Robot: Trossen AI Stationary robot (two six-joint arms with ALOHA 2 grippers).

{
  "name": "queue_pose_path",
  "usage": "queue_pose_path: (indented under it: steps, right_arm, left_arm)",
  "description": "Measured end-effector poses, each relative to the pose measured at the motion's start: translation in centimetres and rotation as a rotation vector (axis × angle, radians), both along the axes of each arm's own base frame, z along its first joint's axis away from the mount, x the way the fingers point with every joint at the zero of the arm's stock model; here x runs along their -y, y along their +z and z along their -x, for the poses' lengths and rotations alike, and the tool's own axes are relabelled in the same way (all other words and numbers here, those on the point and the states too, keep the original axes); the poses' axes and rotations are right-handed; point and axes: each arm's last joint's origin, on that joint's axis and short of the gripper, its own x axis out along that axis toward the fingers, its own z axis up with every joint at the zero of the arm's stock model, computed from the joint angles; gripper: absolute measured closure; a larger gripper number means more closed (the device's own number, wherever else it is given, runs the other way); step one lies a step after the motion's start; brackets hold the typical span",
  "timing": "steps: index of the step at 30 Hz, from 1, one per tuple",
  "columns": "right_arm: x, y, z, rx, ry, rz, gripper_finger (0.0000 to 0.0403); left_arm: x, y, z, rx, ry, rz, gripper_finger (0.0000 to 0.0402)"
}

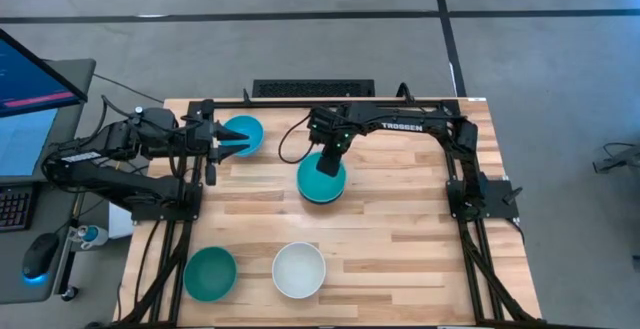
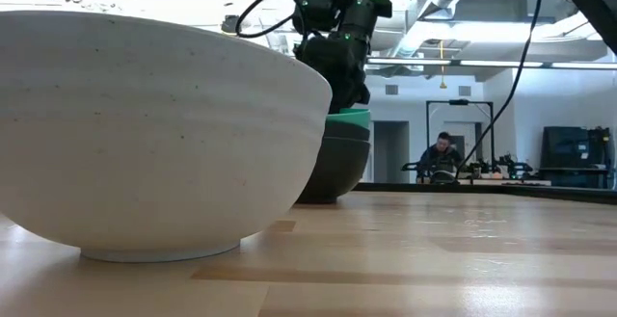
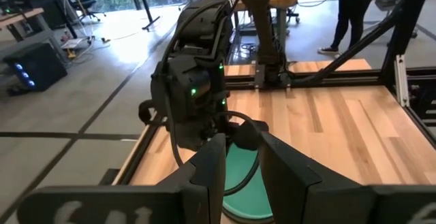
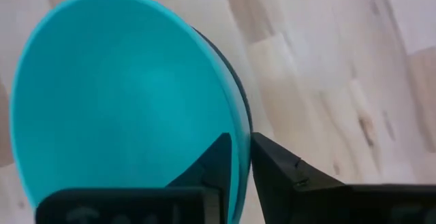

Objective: Nest bowls inside each other
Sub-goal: Stack the light blue bowl on top of the black bowl

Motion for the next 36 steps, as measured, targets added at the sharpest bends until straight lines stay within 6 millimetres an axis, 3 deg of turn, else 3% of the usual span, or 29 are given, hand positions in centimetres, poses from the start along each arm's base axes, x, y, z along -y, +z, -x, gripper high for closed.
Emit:
queue_pose_path:
  steps: [14, 21, 26, 32, 36]
  right_arm:
    - [0.21, 0.05, 0.07, 0.014, 0.032, -0.035, 0.0325]
    - [0.24, 0.04, 0.08, 0.015, 0.060, -0.016, 0.0389]
    - [0.23, 0.04, 0.08, 0.014, 0.062, -0.015, 0.0374]
    - [-0.26, 0.04, -0.05, 0.015, 0.085, -0.012, 0.0392]
    - [-0.44, 0.05, -0.13, 0.019, 0.085, -0.013, 0.0376]
  left_arm:
    - [0.00, 0.01, -0.01, 0.003, 0.002, 0.012, 0.0322]
    - [0.00, 0.00, -0.01, 0.003, 0.002, 0.012, 0.0322]
    - [0.00, 0.01, -0.01, 0.003, 0.002, 0.012, 0.0322]
    - [0.00, 0.01, -0.01, 0.002, 0.000, 0.006, 0.0322]
    - [0.00, 0.01, -0.02, 0.002, 0.001, 0.005, 0.0322]
